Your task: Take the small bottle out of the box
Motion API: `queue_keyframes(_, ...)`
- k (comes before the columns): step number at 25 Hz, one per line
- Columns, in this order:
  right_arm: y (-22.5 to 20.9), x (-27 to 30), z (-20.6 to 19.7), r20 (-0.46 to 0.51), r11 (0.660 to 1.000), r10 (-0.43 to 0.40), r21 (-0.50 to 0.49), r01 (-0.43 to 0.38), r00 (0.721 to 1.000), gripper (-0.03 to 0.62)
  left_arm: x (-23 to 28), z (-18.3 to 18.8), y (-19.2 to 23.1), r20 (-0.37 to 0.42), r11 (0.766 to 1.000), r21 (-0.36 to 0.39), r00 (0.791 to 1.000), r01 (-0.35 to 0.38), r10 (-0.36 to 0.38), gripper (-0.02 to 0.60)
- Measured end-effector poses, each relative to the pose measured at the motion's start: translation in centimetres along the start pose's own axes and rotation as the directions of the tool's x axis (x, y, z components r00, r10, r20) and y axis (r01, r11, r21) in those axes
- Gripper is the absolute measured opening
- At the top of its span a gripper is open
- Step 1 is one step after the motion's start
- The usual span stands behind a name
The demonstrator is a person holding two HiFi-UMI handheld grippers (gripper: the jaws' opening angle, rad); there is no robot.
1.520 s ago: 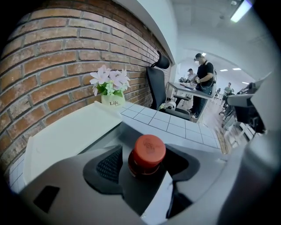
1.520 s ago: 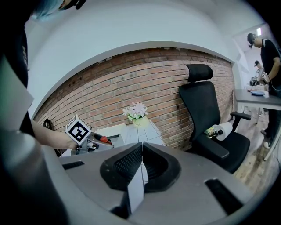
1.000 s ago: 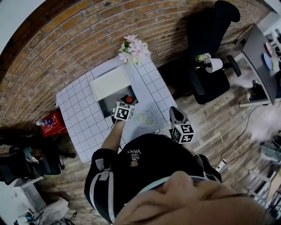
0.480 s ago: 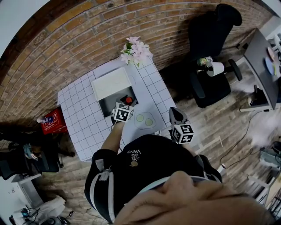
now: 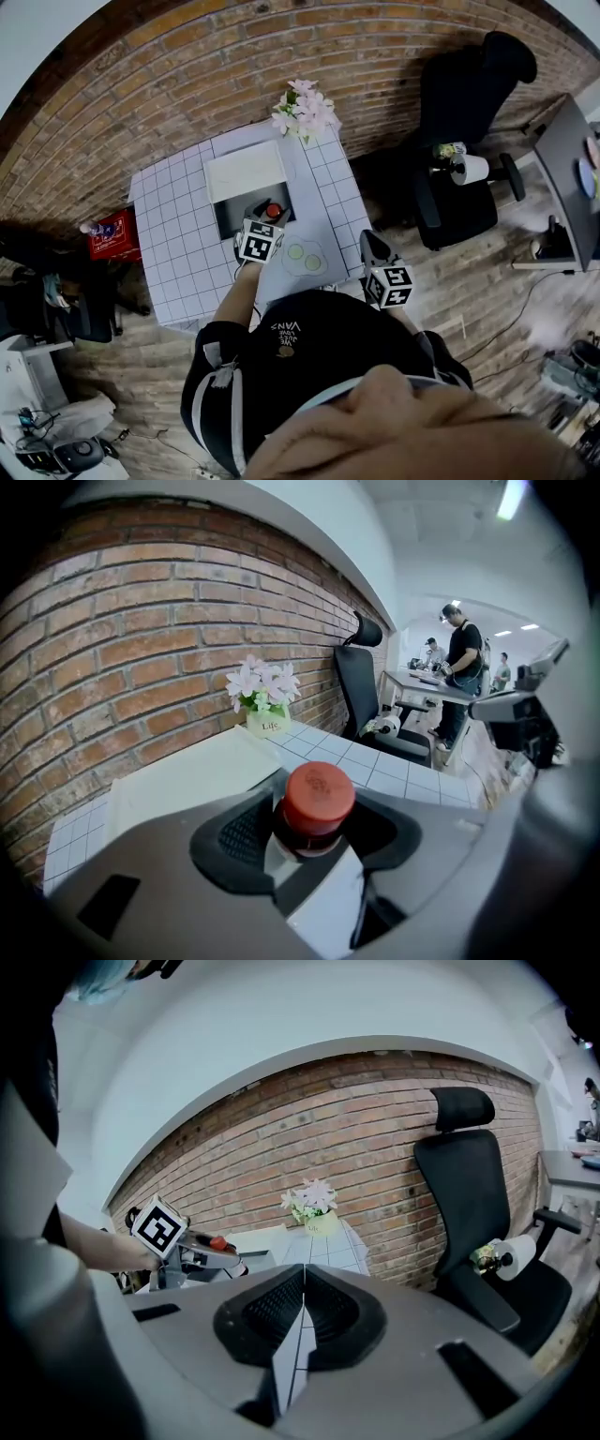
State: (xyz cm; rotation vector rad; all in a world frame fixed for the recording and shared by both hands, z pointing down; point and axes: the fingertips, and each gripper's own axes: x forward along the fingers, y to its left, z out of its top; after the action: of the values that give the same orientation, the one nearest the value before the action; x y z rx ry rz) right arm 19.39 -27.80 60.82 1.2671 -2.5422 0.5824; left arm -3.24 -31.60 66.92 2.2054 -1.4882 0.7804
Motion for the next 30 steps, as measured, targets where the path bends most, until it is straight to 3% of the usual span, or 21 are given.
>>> queue_keyframes(16, 0.4, 1.4, 0.4, -0.043, 0.984, 0.159, -0.068, -0.162, 0.986, 0.003, -4.8, -0.1, -1.7, 0.039, 0.990, -0.081, 0.992, -0.119, 0.123, 0.225)
queue_keyframes(30, 6.7, 1.8, -0.1, -0.036, 0.976, 0.200, -0.078, -0.202, 0.979, 0.003, -11.1, -3.6, -2.3, 0.076, 0.983, -0.128, 0.987, -0.130, 0.141, 0.225)
